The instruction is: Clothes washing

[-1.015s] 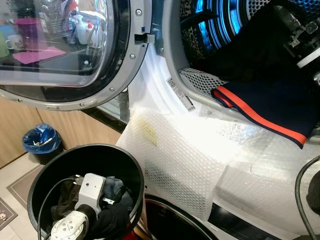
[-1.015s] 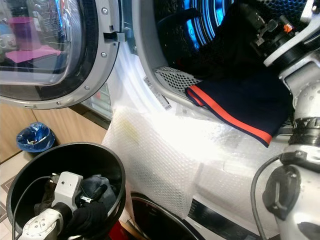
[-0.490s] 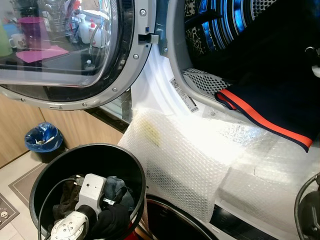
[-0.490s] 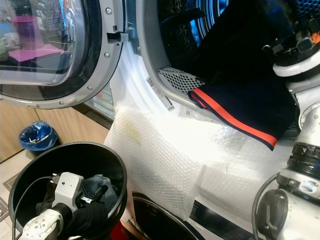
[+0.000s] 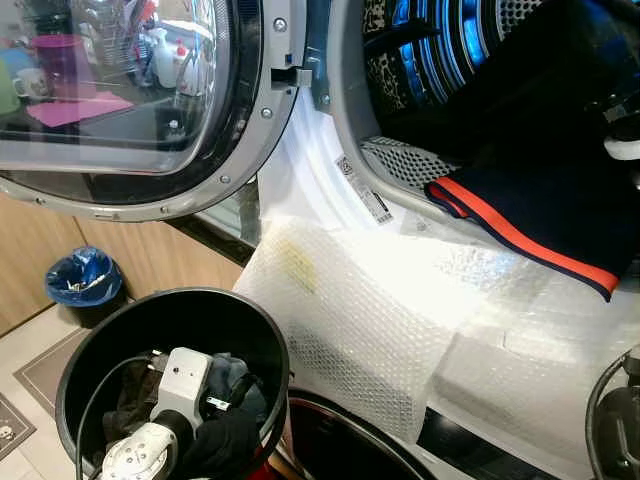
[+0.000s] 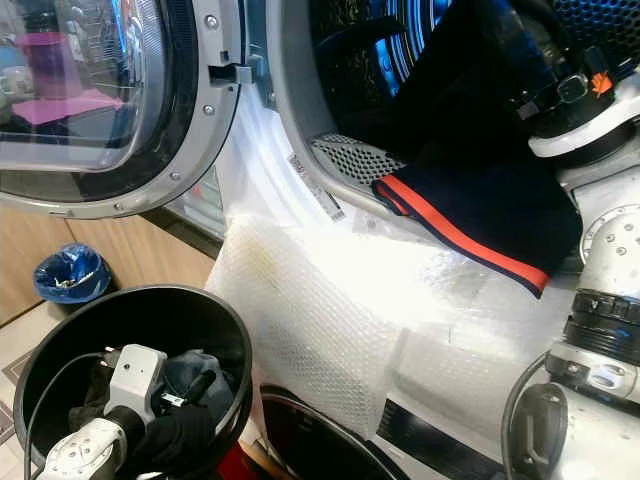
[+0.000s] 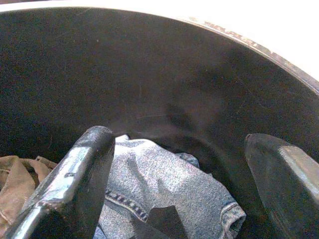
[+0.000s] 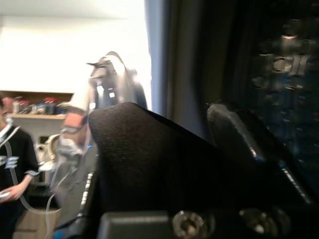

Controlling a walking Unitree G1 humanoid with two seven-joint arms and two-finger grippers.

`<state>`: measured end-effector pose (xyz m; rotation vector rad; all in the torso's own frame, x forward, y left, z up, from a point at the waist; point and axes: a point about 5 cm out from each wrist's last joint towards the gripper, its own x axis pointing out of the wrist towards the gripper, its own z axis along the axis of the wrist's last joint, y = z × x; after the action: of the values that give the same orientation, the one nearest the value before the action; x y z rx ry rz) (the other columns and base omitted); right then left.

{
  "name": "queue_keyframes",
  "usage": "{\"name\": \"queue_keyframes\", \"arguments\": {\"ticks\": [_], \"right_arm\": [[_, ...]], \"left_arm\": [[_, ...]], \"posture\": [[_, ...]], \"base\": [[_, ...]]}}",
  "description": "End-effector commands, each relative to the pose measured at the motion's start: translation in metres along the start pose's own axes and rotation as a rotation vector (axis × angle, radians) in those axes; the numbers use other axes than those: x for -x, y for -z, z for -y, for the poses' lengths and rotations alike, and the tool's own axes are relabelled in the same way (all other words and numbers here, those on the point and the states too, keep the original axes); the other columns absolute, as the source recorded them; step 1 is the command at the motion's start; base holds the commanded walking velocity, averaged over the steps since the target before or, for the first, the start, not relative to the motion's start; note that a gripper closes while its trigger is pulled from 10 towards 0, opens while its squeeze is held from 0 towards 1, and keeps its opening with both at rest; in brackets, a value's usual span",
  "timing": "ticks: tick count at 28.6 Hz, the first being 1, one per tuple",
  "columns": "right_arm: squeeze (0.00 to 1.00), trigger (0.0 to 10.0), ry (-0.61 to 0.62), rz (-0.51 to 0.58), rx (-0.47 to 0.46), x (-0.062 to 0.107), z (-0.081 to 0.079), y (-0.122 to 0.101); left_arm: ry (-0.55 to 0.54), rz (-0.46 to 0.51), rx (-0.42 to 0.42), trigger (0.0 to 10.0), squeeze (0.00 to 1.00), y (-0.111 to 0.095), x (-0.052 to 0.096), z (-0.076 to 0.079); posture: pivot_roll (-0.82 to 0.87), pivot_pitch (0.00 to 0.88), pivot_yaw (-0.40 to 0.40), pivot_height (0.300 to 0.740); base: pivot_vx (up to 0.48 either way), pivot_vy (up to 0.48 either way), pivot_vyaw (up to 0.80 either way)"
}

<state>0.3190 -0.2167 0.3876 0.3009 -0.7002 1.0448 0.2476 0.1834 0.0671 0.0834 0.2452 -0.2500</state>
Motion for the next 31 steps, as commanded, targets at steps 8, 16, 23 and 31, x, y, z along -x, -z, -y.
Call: {"name": "queue_keyframes", "arguments": {"ticks": [8,16,23,31], "right_arm": [[1.0,10.0,0.161,-0.004,0.017,-0.003,0.016,-0.001],[1.0,10.0,0.931,-0.002,0.008,-0.01,0.076,-0.017],[0.0,10.0,1.337,0.113,0.109,0.018,0.089,-0.043],[0.0,10.0,0.813,-0.136,-0.095,-0.02,0.068,0.002]], "left_arm": [[0.019,-0.031,-0.003,10.0,0.0,0.005,0.001,0.005],[0.007,-0.029,-0.003,10.0,0.0,0.004,-0.002,0.004],[0.002,-0.028,0.004,10.0,0.0,0.005,-0.001,0.007],[0.022,-0.031,0.004,10.0,0.0,0.006,0.0,0.008]], "posture": [[0.02,0.087,-0.045,0.74],[0.02,0.085,-0.047,0.74],[0.02,0.089,-0.056,0.74],[0.01,0.094,-0.049,0.74]], "base": [[0.0,0.0,0.0],[0.0,0.0,0.0],[0.0,0.0,0.0],[0.0,0.0,0.0]]}}
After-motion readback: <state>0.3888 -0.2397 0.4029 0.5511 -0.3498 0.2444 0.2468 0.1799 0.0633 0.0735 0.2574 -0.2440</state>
